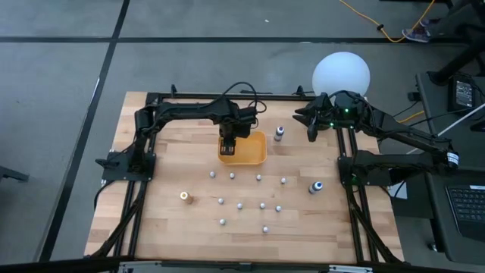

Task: Pick & Place food coloring
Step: Put the large orange food coloring bottle into the yellow bin, then put the top right small red food coloring bottle into the yellow bin

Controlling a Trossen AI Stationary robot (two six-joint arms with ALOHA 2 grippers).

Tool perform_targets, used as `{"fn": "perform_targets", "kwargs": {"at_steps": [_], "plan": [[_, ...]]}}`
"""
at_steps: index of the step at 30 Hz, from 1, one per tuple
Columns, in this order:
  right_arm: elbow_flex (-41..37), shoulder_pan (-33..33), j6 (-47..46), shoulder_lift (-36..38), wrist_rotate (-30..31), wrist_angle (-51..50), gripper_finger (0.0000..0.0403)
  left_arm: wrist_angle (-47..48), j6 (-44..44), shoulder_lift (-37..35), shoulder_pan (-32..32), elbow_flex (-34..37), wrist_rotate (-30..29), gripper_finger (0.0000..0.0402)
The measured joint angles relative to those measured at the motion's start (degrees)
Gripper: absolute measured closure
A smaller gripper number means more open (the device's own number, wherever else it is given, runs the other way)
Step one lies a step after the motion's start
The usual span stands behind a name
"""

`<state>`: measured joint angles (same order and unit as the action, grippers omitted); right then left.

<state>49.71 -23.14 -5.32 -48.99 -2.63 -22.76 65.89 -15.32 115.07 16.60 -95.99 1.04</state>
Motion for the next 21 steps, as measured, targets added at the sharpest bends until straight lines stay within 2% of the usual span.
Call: {"fn": "perform_targets", "kwargs": {"at_steps": [9,14,16,21], "plan": [[0.0,0.0,-0.4,0.0,0.0,0.0,0.0287,-1.7,1.6,-0.1,0.0,1.0,-0.7,0.026],[0.0,0.0,-0.4,0.0,0.0,0.0,0.0287,-1.2,2.6,-0.1,0.0,1.0,-4.6,0.0191],[0.0,0.0,-0.4,0.0,0.0,0.0,0.0287,-0.6,2.8,-0.1,0.1,0.9,-4.4,0.017],[0.0,0.0,-0.3,0.0,0.0,0.0,0.0287,4.9,3.2,-2.1,0.0,-2.7,-2.6,0.0155]]}}
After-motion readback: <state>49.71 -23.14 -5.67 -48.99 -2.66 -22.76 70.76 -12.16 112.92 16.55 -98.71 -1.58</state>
